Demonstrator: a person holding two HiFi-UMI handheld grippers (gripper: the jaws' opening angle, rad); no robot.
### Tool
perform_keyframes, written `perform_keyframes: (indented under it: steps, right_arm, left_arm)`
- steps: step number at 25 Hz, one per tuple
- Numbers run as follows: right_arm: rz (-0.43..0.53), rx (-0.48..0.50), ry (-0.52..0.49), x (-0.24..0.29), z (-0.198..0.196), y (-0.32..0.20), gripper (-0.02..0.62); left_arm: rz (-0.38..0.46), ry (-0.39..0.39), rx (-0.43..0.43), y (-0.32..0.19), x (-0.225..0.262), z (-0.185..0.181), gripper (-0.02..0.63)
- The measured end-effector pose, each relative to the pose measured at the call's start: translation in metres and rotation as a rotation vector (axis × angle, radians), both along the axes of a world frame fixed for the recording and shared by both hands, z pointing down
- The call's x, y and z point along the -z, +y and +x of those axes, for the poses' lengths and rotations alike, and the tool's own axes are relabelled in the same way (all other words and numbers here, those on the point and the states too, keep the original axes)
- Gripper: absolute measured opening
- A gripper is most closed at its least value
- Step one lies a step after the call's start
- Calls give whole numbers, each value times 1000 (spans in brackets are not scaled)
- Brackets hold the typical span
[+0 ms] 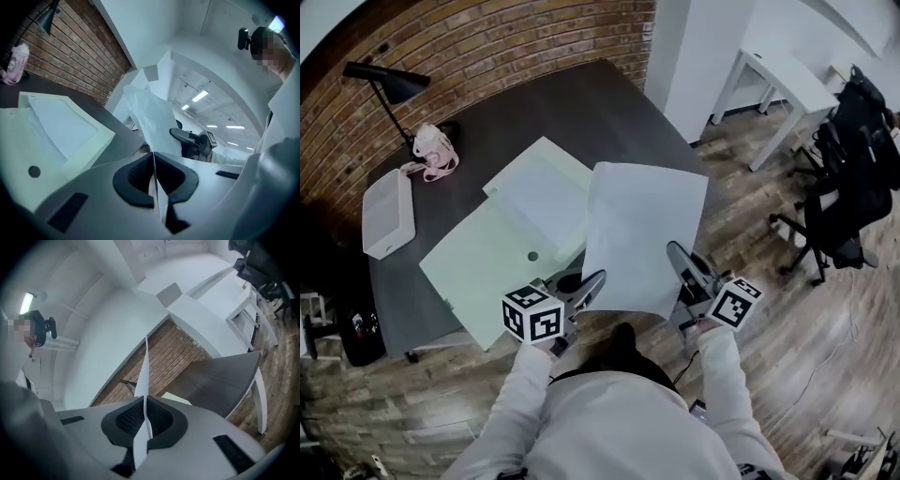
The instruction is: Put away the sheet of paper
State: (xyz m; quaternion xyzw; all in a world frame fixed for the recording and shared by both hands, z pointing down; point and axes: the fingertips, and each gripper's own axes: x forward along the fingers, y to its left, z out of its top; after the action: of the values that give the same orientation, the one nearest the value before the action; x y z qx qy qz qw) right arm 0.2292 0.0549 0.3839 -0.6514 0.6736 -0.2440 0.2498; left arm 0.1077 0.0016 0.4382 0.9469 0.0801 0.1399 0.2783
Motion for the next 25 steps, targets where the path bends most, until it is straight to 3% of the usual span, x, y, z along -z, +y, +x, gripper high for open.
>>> perform_keyframes:
  steps: [11, 17, 25]
  right_arm:
    - [-10, 327, 26, 8, 25, -99, 28]
    - [-9, 493, 38, 11, 11, -154, 28]
    - [-13, 640, 52, 7, -26, -227, 28]
  left_arm:
    - [-2, -3, 321, -55, 7, 16, 17]
    - [26, -14, 459, -87, 10, 3, 17]
    - [20, -2, 622, -141, 5, -32, 17]
